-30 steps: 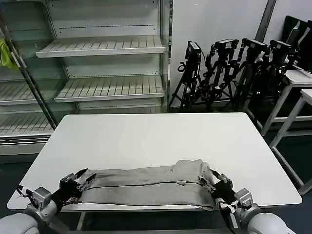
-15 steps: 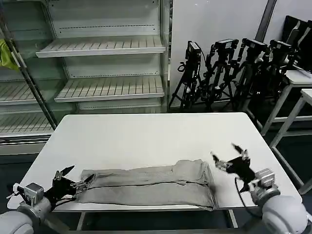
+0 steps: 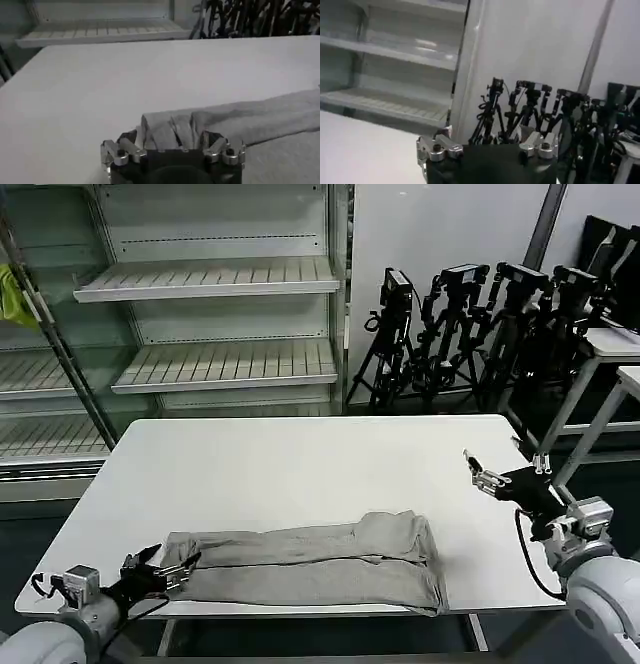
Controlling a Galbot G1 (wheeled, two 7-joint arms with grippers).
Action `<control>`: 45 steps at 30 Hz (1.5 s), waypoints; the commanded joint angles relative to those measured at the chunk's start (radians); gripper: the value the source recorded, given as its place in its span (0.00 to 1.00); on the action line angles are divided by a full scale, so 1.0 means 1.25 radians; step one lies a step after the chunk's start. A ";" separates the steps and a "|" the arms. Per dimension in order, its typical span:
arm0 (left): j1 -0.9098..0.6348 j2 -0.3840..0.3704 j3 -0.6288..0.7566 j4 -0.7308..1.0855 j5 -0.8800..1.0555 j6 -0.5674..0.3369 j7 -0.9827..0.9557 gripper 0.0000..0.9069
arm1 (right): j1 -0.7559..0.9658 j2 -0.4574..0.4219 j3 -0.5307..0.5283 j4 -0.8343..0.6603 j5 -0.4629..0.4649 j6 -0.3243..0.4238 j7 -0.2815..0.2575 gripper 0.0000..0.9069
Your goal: Fold and organize the clothes.
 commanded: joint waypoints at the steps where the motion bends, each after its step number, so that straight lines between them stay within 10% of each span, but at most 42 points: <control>1: -0.016 -0.026 0.045 0.022 -0.002 0.012 -0.001 1.00 | 0.008 0.009 0.027 0.001 0.011 0.003 0.000 1.00; 3: -0.015 -0.033 0.051 0.019 0.004 0.011 0.004 0.89 | 0.007 0.010 0.026 0.002 0.012 0.003 0.000 1.00; 5: -0.014 -0.038 0.054 0.018 0.009 0.008 0.005 0.13 | 0.005 0.011 0.026 0.003 0.012 0.005 0.000 1.00; 6: -0.014 -0.042 0.055 0.018 0.011 0.007 0.006 0.06 | 0.005 0.012 0.026 0.004 0.012 0.005 0.001 1.00; 27: 0.015 -0.031 -0.024 -0.010 0.033 -0.007 0.013 0.04 | -0.004 0.004 0.036 0.036 0.018 0.011 -0.003 1.00; 45: 0.168 0.117 -0.379 0.049 0.071 0.000 0.024 0.04 | 0.088 -0.007 -0.042 0.005 0.026 0.026 -0.017 1.00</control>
